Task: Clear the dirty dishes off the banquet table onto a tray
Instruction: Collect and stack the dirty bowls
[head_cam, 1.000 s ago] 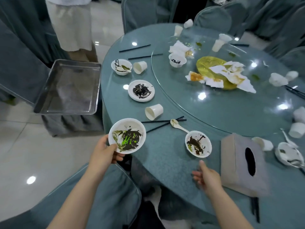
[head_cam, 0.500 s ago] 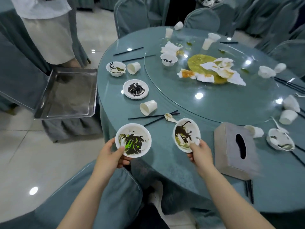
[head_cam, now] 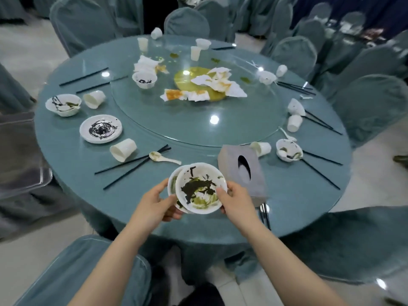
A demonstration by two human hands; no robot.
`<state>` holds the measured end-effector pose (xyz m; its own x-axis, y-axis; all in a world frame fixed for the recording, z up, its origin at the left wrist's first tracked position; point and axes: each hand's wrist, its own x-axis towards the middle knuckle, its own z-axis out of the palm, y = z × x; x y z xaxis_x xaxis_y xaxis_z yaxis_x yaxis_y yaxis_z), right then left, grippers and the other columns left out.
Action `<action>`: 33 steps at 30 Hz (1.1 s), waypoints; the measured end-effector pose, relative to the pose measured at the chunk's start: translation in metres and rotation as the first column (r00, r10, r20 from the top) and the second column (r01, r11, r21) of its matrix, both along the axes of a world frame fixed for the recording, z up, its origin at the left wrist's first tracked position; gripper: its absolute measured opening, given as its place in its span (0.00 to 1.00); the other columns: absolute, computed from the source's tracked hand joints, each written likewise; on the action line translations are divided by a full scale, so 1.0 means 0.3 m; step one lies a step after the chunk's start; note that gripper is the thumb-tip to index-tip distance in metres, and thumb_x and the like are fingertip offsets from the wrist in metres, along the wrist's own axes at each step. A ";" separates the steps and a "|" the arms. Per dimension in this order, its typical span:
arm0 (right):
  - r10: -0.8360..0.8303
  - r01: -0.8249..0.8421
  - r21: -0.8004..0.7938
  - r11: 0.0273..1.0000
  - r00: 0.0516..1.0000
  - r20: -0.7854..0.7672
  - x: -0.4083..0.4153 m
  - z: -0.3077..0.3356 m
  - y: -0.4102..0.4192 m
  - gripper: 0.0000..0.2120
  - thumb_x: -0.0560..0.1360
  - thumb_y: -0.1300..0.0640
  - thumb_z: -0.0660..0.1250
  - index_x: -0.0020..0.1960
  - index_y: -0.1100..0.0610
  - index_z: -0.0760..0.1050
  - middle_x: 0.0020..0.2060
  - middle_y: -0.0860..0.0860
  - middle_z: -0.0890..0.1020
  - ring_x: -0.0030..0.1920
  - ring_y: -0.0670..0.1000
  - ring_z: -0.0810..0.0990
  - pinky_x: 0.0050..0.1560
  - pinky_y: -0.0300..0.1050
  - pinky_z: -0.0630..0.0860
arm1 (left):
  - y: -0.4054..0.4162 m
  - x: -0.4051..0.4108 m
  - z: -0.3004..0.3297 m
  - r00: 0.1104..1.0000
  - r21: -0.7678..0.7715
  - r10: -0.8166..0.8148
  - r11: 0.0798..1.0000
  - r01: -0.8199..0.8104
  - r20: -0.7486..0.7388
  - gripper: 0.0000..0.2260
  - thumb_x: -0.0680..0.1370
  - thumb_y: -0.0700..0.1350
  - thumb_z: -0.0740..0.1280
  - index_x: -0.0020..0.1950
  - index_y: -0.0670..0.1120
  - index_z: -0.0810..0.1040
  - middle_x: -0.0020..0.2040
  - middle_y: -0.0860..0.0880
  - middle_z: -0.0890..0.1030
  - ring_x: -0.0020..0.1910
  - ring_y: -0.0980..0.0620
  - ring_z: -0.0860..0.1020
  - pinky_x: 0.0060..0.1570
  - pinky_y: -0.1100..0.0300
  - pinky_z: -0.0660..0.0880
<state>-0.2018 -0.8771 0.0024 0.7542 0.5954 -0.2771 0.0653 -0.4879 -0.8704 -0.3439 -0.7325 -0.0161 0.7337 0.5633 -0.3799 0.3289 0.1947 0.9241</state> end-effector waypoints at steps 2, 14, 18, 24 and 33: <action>-0.019 0.020 -0.019 1.000 0.998 0.062 0.067 -0.004 -0.036 0.04 0.78 0.49 0.61 0.52 0.45 0.73 0.43 0.43 0.82 0.41 0.41 0.79 0.37 0.36 0.73 | -0.034 0.078 0.024 0.998 0.008 -0.060 0.998 0.060 0.031 0.16 0.79 0.41 0.63 0.56 0.65 0.71 0.35 0.44 0.85 0.31 0.51 0.82 0.30 0.65 0.77; -0.028 0.030 -0.022 0.999 0.996 0.087 0.664 -0.016 -0.217 0.13 0.79 0.50 0.59 0.45 0.56 0.78 0.35 0.47 0.82 0.35 0.47 0.78 0.41 0.48 0.76 | -0.202 0.710 0.084 0.993 0.039 -0.118 0.992 0.118 0.015 0.09 0.81 0.50 0.58 0.56 0.55 0.76 0.35 0.41 0.84 0.30 0.48 0.81 0.28 0.63 0.75; -0.098 0.097 0.025 0.995 0.994 0.047 0.866 -0.058 -0.278 0.17 0.80 0.50 0.57 0.40 0.56 0.78 0.30 0.49 0.81 0.28 0.43 0.75 0.33 0.36 0.72 | -0.235 0.879 0.077 0.997 0.149 -0.078 0.986 0.080 -0.016 0.15 0.78 0.40 0.65 0.53 0.62 0.76 0.33 0.43 0.84 0.27 0.50 0.80 0.28 0.63 0.76; -0.164 0.192 -0.134 0.972 0.967 0.193 1.187 -0.172 -0.362 0.11 0.76 0.60 0.63 0.55 0.52 0.81 0.46 0.49 0.84 0.44 0.47 0.80 0.43 0.36 0.69 | -0.257 1.012 0.050 0.999 0.160 0.003 0.987 0.006 -0.054 0.16 0.78 0.40 0.64 0.54 0.64 0.73 0.34 0.46 0.84 0.27 0.52 0.81 0.27 0.66 0.74; 0.425 -0.182 -0.609 0.772 0.860 0.282 1.402 -0.311 -0.274 0.13 0.74 0.59 0.61 0.55 0.48 0.78 0.48 0.51 0.81 0.48 0.57 0.78 0.44 0.47 0.76 | -0.258 1.078 0.015 0.990 0.152 0.096 0.985 -0.080 -0.106 0.16 0.78 0.41 0.64 0.54 0.63 0.74 0.35 0.44 0.84 0.28 0.51 0.81 0.27 0.66 0.75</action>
